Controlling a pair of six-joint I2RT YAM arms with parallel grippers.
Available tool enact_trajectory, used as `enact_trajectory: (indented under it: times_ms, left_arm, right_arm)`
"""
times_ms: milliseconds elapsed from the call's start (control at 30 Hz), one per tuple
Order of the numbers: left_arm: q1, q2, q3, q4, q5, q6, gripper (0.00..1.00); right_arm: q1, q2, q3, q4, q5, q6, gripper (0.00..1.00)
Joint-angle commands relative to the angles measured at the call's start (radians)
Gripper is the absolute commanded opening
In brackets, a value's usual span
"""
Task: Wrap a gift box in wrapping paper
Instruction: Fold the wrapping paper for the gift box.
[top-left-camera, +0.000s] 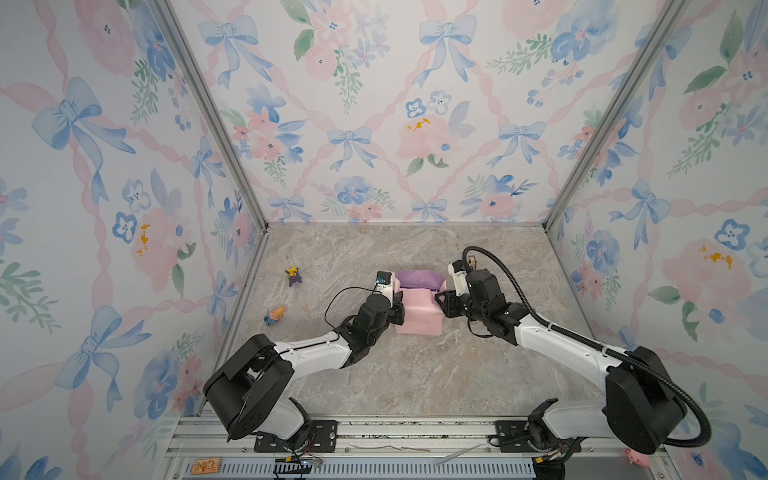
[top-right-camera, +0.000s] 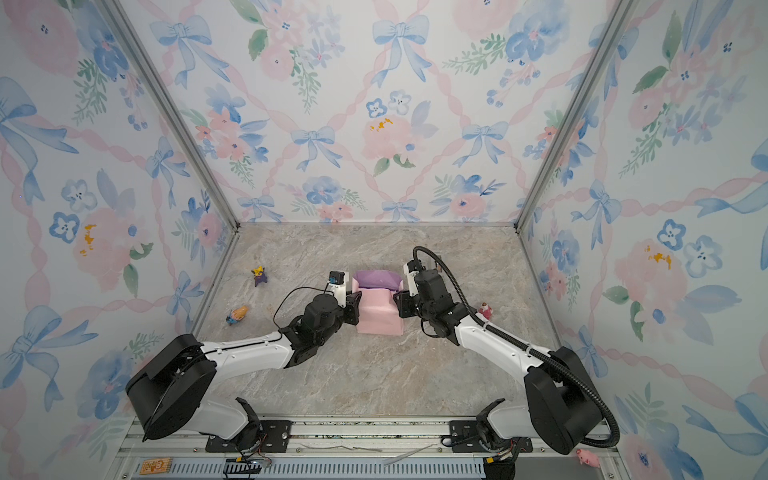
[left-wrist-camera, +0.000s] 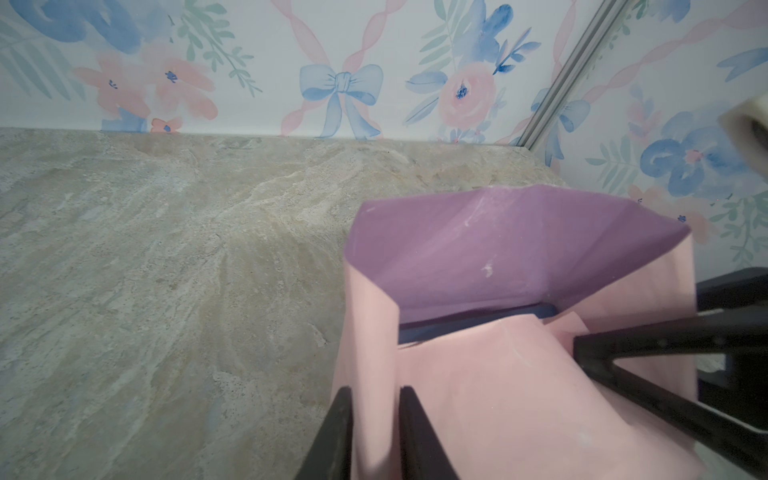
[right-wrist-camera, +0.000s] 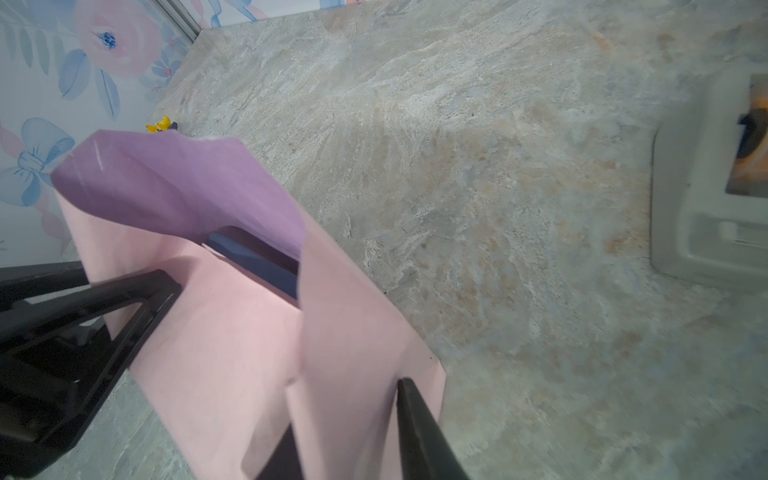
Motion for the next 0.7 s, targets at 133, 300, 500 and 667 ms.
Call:
enact_trajectory:
  times_ms: [133, 300, 500, 667]
  left_arm:
    - [-0.018, 0.013, 0.005, -0.061, -0.092, 0.048, 0.09]
    - [-0.029, 0.005, 0.004, -0.062, -0.122, 0.057, 0.07]
    - [-0.044, -0.007, 0.011, -0.063, -0.143, 0.068, 0.06]
    - [-0.054, -0.022, 0.015, -0.062, -0.157, 0.073, 0.06]
  right_arm:
    - [0.013, -0.072, 0.023, -0.103, 0.032, -0.012, 0.46]
    - [0.028, -0.166, 0.008, -0.101, 0.019, 0.049, 0.54]
    - [0.071, -0.141, -0.009, -0.065, 0.02, 0.138, 0.56]
    - [0.09, -0.059, 0.011, -0.07, 0.079, 0.149, 0.55]
